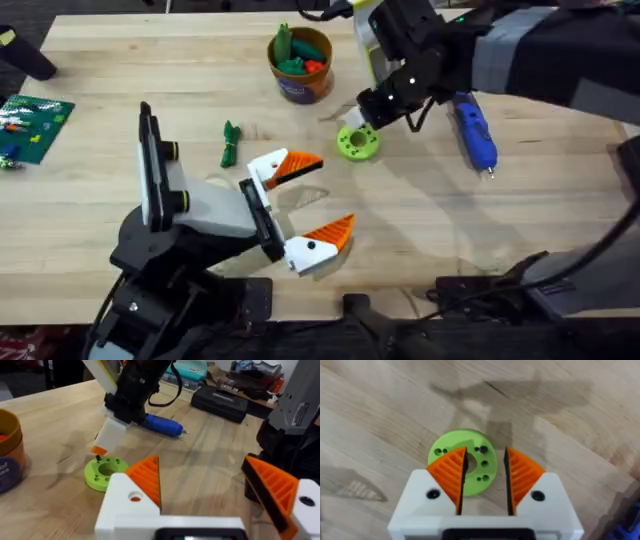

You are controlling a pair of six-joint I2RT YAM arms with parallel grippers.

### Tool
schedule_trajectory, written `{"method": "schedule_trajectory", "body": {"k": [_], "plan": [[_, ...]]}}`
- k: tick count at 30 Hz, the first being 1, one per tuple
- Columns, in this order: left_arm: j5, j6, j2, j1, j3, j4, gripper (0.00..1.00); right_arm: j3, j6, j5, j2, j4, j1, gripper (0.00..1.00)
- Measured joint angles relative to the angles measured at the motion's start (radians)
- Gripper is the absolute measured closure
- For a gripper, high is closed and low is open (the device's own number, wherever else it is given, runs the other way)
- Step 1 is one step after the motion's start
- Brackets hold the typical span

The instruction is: Pick up the gripper from the table and insert it into the empty holder that is missing its gripper. Then pick up a screw, insert it into the mounting hole, and use the screwdriver to tighten it. Finally, clean up the table by picking up the vegetable and placing it into the bucket.

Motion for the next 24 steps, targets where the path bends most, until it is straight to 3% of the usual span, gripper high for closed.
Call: {"method": "schedule_trajectory", "body": {"k": [24], "plan": [[0.0, 0.0, 0.0, 0.0, 0.0, 0.0, 0.019, 0.0, 0.0, -0.022, 0.061, 0.049, 0.0, 0.568]]}}
